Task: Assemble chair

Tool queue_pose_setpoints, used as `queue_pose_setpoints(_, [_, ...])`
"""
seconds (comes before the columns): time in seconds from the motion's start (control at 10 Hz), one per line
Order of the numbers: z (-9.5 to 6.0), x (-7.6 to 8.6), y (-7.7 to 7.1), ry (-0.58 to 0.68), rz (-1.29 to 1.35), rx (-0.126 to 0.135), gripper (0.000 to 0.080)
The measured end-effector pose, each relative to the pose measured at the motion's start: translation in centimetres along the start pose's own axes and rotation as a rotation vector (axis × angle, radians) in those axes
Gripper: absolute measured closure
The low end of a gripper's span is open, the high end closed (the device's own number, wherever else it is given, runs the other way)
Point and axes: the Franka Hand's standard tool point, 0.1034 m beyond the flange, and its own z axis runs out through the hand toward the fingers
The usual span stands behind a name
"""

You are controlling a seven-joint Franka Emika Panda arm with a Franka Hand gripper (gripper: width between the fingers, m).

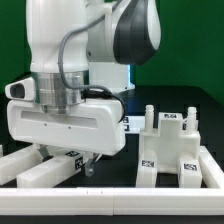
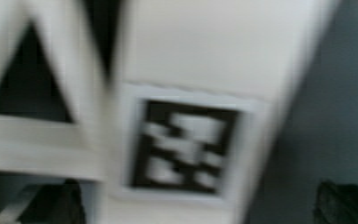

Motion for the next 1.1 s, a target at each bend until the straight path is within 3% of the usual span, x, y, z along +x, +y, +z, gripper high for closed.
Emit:
queue_pose_setpoints(0.3, [0.3,-0.2,0.3,-0.003,-0.002,-0.004,0.0178])
queue_pose_setpoints(0.5, [0.3,-0.2,0.3,-0.003,-0.002,-0.005,0.0456])
queue_pose_setpoints(0.8, [0.2,-0.1,0.4,-0.003,-0.008,-0.005,0.0518])
queue_pose_setpoints(0.9, [-0.3,0.2,0.9,-0.004,-0.029,-0.004,0.0518])
queue_pose_setpoints(1.1, [-3.6,0.4,0.8,-0.024,-0.039,0.018,0.0518])
